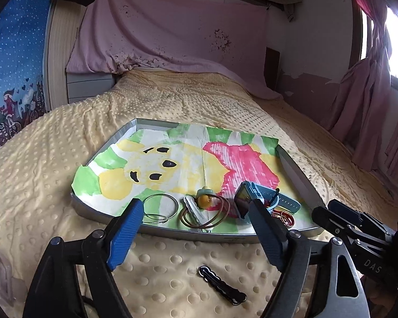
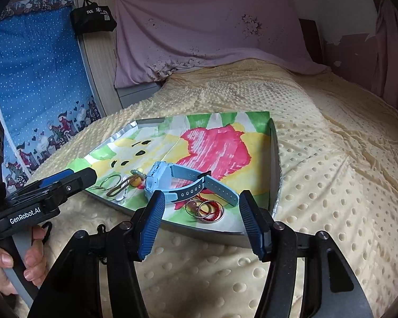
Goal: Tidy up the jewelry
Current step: 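Lift both open tools away from the tray toward the remaining items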
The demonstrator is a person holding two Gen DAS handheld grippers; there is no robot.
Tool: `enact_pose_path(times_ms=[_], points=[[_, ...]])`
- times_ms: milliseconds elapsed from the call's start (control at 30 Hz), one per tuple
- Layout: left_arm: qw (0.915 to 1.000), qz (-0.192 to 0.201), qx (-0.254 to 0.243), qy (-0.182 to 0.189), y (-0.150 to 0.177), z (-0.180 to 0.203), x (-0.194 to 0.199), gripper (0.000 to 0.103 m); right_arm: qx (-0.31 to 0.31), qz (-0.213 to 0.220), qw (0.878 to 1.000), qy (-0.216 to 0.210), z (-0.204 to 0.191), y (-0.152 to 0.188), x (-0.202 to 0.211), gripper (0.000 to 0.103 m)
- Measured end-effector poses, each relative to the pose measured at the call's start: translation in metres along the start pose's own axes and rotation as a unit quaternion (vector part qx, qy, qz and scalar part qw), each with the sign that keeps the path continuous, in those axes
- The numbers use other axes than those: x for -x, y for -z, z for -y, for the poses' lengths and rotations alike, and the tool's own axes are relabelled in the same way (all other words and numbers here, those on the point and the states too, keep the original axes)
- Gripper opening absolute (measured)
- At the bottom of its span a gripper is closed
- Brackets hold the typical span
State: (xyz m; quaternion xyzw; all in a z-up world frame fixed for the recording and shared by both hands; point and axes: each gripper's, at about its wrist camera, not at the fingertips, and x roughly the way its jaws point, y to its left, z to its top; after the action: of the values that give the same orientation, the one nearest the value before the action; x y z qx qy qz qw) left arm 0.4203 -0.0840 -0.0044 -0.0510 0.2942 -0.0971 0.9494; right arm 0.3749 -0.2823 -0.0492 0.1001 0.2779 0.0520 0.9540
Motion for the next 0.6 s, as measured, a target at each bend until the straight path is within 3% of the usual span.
enact_pose_path(times_ms=[100, 167, 300, 600], points=[[0.9998, 0.02, -0.004, -0.003, 0.001, 0.002, 0.02, 0.093, -0.004, 0.021, 1.0, 0.0, 0.001, 0.002, 0.021, 0.068], [0.9995, 0.031, -0.009, -0.005, 0.002, 0.003, 0.033, 0.098, -0.006, 0.032, 0.999, 0.001, 0.001, 0.003, 0.035, 0.071], [0.9986, 0.051, -0.002, -0.011, 0.008, 0.001, 0.061, 0.101, -0.012, 0.056, 0.998, -0.004, -0.004, 0.006, 0.064, 0.087], [0.9951, 0.093, 0.032, -0.016, 0.028, -0.016, 0.132, 0.103, 0.012, 0.092, 0.996, -0.015, -0.034, 0.024, 0.136, 0.099]])
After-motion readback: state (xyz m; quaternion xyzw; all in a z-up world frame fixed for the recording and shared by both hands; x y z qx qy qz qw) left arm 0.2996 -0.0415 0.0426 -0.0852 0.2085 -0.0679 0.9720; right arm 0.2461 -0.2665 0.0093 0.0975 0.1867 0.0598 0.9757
